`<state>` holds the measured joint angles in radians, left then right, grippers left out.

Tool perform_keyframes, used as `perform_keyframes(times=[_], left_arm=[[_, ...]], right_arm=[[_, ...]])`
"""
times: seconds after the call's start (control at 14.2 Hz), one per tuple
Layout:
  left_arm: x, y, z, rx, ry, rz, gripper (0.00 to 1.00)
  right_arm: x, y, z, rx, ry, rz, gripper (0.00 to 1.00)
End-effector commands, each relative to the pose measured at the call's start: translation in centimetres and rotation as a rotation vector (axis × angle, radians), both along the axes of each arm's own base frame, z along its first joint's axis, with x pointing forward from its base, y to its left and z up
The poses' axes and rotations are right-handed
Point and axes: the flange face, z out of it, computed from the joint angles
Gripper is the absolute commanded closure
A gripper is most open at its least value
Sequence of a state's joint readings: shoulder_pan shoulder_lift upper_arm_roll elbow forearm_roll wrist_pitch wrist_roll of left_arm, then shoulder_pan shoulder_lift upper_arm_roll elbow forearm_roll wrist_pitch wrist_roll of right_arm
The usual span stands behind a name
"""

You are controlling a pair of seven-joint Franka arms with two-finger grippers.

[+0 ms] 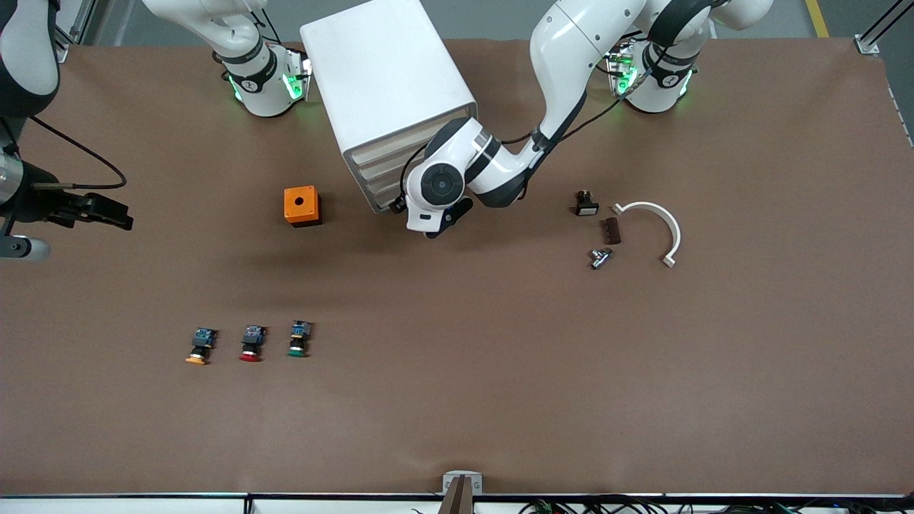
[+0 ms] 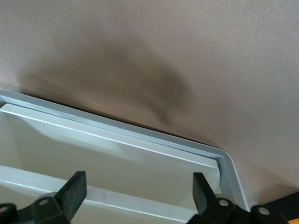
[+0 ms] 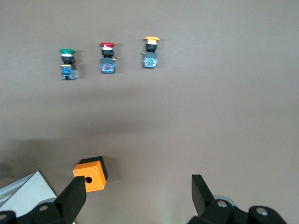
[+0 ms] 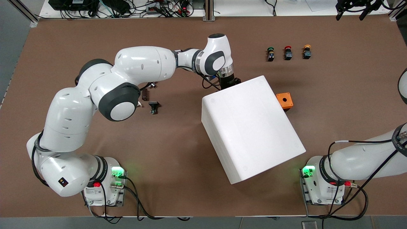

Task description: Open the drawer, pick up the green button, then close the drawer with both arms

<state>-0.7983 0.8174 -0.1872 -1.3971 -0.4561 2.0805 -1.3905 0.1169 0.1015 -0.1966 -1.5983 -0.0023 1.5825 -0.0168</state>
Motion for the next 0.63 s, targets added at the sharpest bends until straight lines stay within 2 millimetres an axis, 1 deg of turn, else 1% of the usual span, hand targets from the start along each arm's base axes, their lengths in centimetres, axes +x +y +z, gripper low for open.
perform_keyframes(times=[0.0, 0.14, 0.28, 0.35, 0.42, 0.56], left_arm=[[0.7, 0.1, 0.5, -0.039, -0.017, 0.005, 0.00], [1.4, 0.3, 0.9, -0.068, -0.045, -0.009, 0.00], [3.6, 1.7, 1.7, -0.074, -0.073, 0.001, 0.00], [5.2, 2.7, 2.6, -0.083, -0.092, 0.014, 0.00], [6.6, 3.7, 3.7, -0.096, -0.112, 0.020, 0.00], [9.5, 5.9, 7.5, -0.134, -0.164, 0.046, 0.00]], right_arm=[[-0.7, -0.8, -0.2, -0.012, 0.017, 0.006, 0.00], [-0.7, -1.2, -0.3, -0.014, 0.018, 0.000, 0.00], [-0.7, -1.4, -0.3, -0.017, 0.017, -0.001, 0.00], [-0.6, -1.4, -0.2, -0.028, 0.017, 0.001, 0.00], [-0.5, -1.1, 0.5, -0.035, 0.005, 0.004, 0.00], [-0.3, -0.9, 3.3, -0.050, -0.005, 0.002, 0.00]])
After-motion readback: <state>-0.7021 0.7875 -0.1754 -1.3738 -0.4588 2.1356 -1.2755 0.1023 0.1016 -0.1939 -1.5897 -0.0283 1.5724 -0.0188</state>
